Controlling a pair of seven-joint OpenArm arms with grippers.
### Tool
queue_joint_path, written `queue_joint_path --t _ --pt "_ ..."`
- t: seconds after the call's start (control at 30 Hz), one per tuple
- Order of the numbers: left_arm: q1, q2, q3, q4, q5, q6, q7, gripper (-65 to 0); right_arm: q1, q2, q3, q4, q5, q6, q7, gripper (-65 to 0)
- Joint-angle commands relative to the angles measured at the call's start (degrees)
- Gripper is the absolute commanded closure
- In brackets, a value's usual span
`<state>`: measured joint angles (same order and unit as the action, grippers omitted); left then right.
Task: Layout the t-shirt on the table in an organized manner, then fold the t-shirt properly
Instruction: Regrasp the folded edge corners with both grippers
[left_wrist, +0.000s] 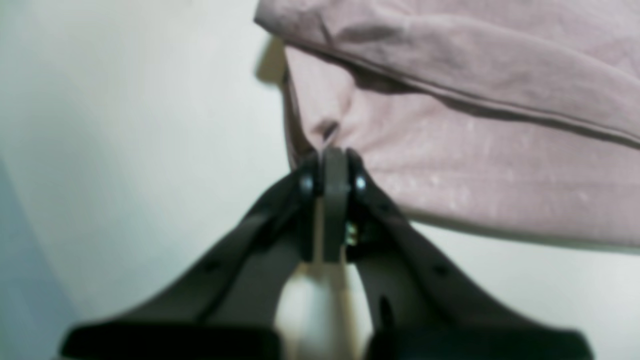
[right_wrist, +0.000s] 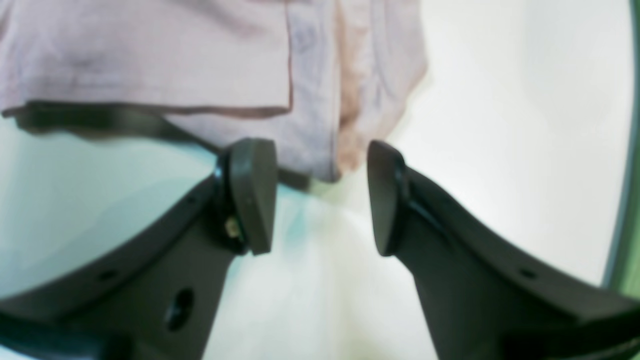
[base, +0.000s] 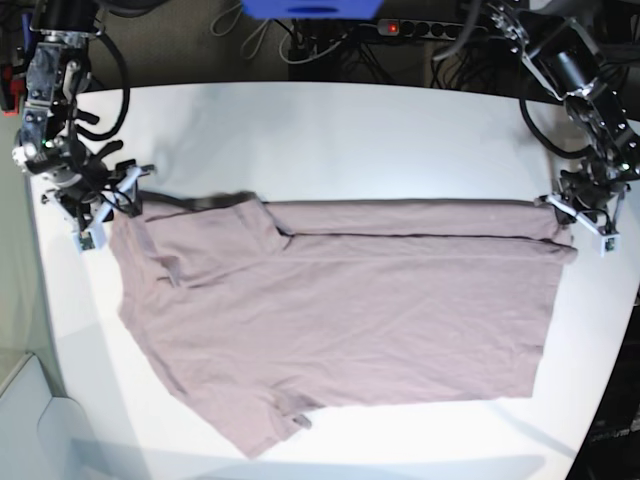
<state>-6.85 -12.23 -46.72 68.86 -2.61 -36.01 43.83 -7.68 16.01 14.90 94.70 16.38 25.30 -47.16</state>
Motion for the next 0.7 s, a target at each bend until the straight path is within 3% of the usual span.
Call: queue_joint_path --t 0.0,0.53,0.67 --pt "-0.7 -1.0 -0.1 0.9 -0.5 0.2 -1.0 -0.1 0.5 0.7 0.3 0.3 0.4 0.2 1.2 -30.2" --pt "-0.7 -1.0 -0.1 0.9 -0.2 0.2 -1.0 -0.1 2.5 0.6 0.3 -1.6 0.4 0.2 1.3 -30.0" --pt "-0.7 -1.0 -0.1 0.9 -0.2 0.2 -1.0 -0.1 3.2 0.6 0.2 -3.0 0.4 0.2 1.3 -24.4"
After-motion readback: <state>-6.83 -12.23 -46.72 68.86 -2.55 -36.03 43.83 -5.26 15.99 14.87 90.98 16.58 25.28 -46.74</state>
